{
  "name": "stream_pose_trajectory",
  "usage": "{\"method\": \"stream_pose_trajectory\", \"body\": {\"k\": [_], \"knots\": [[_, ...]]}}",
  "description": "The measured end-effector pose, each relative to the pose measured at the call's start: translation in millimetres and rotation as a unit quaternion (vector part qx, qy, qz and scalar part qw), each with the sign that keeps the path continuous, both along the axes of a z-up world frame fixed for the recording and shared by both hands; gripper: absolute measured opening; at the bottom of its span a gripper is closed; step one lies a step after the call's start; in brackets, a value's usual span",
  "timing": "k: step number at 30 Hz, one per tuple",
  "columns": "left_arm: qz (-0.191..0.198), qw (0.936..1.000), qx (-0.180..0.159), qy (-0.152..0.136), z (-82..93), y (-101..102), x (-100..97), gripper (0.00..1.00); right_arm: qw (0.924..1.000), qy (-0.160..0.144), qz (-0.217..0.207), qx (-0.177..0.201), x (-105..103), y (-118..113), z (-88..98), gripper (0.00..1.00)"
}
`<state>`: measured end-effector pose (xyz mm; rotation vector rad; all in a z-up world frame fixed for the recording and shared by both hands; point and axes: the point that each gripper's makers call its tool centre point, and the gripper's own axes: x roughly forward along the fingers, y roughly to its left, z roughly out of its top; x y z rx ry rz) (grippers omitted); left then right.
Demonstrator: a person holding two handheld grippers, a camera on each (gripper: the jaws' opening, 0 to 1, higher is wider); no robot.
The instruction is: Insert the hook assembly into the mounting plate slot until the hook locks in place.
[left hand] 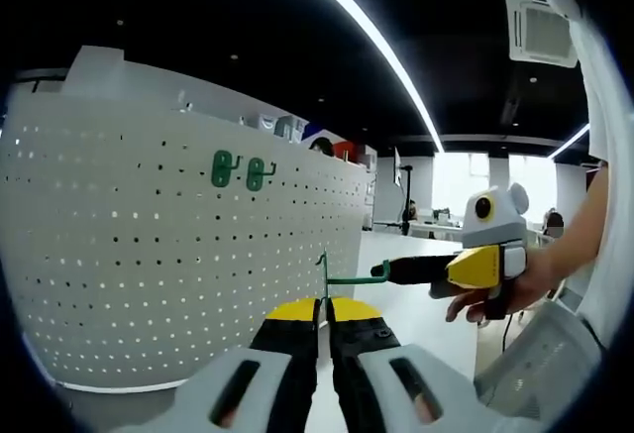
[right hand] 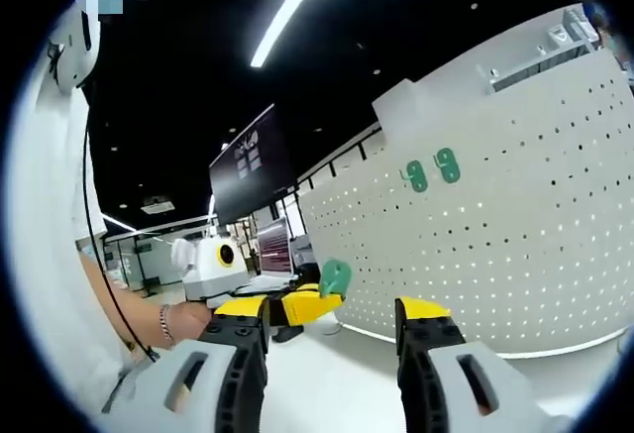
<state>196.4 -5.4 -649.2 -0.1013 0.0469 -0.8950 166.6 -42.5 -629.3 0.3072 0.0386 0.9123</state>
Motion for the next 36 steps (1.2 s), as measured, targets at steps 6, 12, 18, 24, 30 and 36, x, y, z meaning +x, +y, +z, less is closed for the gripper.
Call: {"method": "stream_pose_trajectory", "body": {"k": [6,12,18,24,30,36], "knots": [[0.003,1.0000,0.000,-0.002,1.1,1.4,-0.7,0.02,0.9999,-0.004,0.011,-0.004,1.0,12.5,2.2,0.50],[0.006,1.0000,0.000,-0.004,2.1,3.1,-1.0,0.02,0.9998,-0.004,0.020,0.000,2.9,22.3,5.4,0.50],[0.009,1.0000,0.001,-0.004,2.2,4.2,-1.9,0.02,0.9997,-0.003,0.025,0.003,3.6,27.9,5.9,0.49],[0.011,0.9999,0.000,-0.004,2.7,6.2,-2.5,0.02,0.9995,-0.002,0.031,0.006,5.2,35.2,7.1,0.44],[0.012,0.9999,0.001,-0.006,4.1,5.5,-3.6,0.02,0.9993,0.000,0.038,0.004,7.0,41.2,8.9,0.36],[0.014,0.9999,0.000,-0.006,4.2,6.0,-5.0,0.02,0.9992,0.002,0.039,-0.002,8.5,44.6,8.0,0.27]]}}
